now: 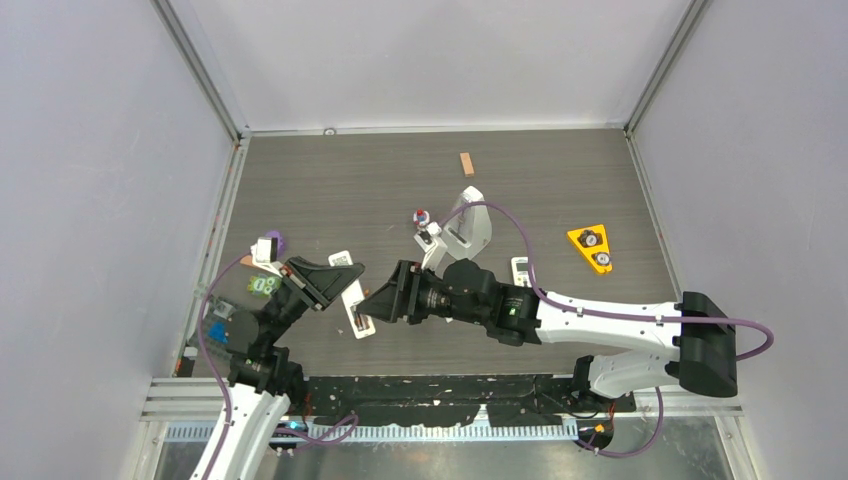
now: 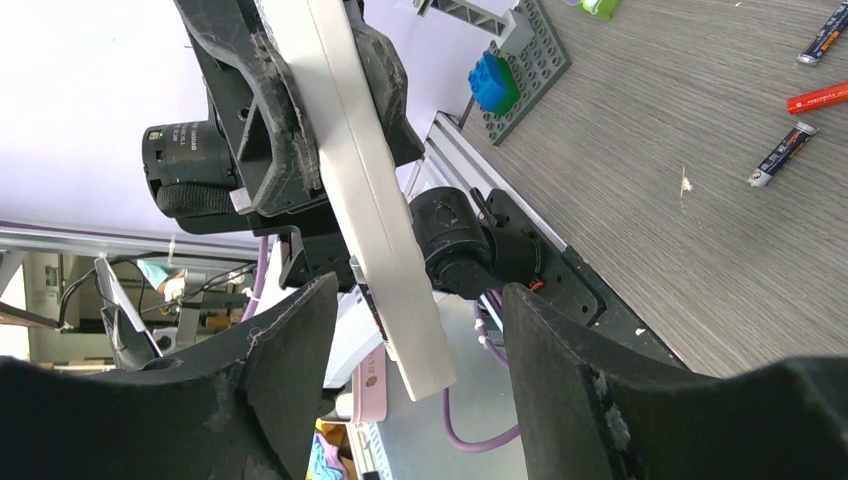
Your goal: Load the batteries into the remote control
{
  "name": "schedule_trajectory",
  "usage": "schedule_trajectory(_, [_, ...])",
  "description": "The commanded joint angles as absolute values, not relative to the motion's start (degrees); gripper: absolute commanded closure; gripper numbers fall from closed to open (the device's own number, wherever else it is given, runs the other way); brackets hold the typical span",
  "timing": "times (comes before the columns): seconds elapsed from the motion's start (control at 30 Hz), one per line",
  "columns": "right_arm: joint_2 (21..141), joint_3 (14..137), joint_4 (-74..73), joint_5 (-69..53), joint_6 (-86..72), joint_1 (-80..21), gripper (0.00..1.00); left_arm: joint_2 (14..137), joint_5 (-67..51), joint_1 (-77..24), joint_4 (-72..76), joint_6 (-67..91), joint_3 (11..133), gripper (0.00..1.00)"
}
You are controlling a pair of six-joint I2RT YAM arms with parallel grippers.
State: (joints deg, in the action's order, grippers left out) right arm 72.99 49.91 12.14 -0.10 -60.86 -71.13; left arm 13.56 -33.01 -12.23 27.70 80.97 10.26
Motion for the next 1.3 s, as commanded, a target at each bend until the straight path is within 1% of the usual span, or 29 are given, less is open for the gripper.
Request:
schedule_trajectory(0.0, [72.9,51.8,14.3,2.6,-61.8,-71.4,0.33,13.2,-32.2,-12.1,32.3,80.1,10.2,1.0])
schedule_trajectory(0.13, [74.5,53.3,12.6,2.6,-62.2,-71.3,0.36,13.3,-32.4,-12.1,32.8,80.1,10.0,1.0])
schedule_trajectory(0.27, [75.8,54.3,10.6,2.5,-62.3,-71.3,0.44,13.2,-32.5,-12.2,33.5,80.2,9.9,1.0])
schedule_trajectory(0.37, [76.6,54.5,10.0,2.0,-62.1,-71.4,0.54,13.5,-32.3,-12.1,34.3,80.5,9.9,1.0])
schedule_trajectory(0.53, [77.7,54.0,8.9,-1.4,-61.2,-71.4,0.67,14.3,-31.3,-12.1,36.5,81.6,9.8,1.0])
schedule_trajectory(0.63, [78.2,52.7,9.9,-4.0,-61.1,-71.4,0.78,14.8,-30.2,-12.1,38.6,82.5,10.0,1.0])
schedule_trajectory(0.67, [78.3,52.1,10.6,-4.6,-61.0,-71.5,0.8,14.9,-29.8,-12.1,39.0,82.7,10.0,1.0])
schedule_trajectory(0.73, [78.7,51.8,11.0,-6.0,-60.4,-71.7,0.82,15.0,-28.9,-12.1,39.2,82.7,10.1,1.0])
schedule_trajectory(0.77, [79.0,51.8,11.1,-6.7,-60.0,-71.8,0.81,15.1,-28.7,-12.2,39.3,82.6,10.2,1.0])
schedule_trajectory(0.9, [79.1,52.7,10.7,-6.4,-58.9,-71.9,0.74,16.2,-29.3,-12.1,40.3,82.8,10.2,1.0])
schedule_trajectory(1.03, [78.1,55.6,5.1,-2.9,-55.7,-71.8,0.64,15.4,-29.4,-12.1,37.6,82.1,9.9,1.0])
schedule_trajectory(1.13, [76.9,56.4,2.1,0.5,-54.0,-71.4,0.56,14.1,-28.7,-12.1,29.0,78.9,10.9,1.0])
schedule_trajectory(1.27, [76.6,55.1,0.6,3.3,-53.6,-69.2,0.51,14.5,-26.0,-12.1,14.1,73.1,13.3,1.0])
